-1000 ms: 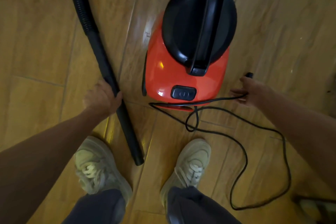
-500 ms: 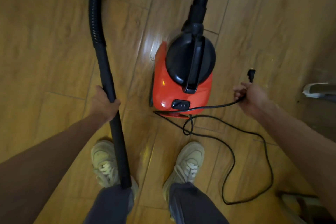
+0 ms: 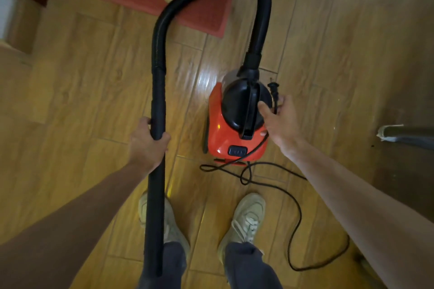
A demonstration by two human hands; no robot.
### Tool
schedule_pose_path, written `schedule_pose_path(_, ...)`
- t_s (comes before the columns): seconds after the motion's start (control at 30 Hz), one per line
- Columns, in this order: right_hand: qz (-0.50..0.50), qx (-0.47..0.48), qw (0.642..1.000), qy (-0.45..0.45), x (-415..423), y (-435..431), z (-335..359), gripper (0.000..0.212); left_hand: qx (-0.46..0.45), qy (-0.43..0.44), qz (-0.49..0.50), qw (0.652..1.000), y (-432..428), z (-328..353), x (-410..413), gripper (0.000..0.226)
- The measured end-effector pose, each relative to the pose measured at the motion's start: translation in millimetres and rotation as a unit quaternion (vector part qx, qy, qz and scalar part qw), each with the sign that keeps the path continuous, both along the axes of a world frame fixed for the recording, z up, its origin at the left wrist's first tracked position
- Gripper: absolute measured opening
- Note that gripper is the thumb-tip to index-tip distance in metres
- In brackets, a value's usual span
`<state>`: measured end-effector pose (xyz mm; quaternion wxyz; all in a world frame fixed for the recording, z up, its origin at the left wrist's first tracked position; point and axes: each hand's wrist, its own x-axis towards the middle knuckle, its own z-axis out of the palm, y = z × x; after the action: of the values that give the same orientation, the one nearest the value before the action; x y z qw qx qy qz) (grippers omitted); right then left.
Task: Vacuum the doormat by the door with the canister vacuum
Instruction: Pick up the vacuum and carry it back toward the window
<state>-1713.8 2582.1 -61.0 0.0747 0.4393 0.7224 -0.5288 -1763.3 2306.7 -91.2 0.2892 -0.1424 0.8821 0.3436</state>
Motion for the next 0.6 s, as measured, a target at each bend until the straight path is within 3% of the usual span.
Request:
schedule_pose_path(0.2,0.065,0.134,0.989,-0.007,-30,-19,-33,0.053,0.041,0.064,0.011,0.997,15,-9,3,0.036)
schedule_pose_path(0.33,0.096,0.219,0.971,-0.002,-39,-22,-38,0.053,0.048,0.09,0.005,0.995,28,-14,1,0.043)
schedule_pose_path(0.5,0.137,0.171,0.976,0.003,-35,-21,-37,0.056,0.047,0.09,-0.004,0.995,38,-16,-4,0.045)
schedule_pose_path(0.6,0.112,0.147,0.982,0.036,-30,-21,-37,0.063,0.05,0.095,-0.004,0.994,44,-14,-7,0.043)
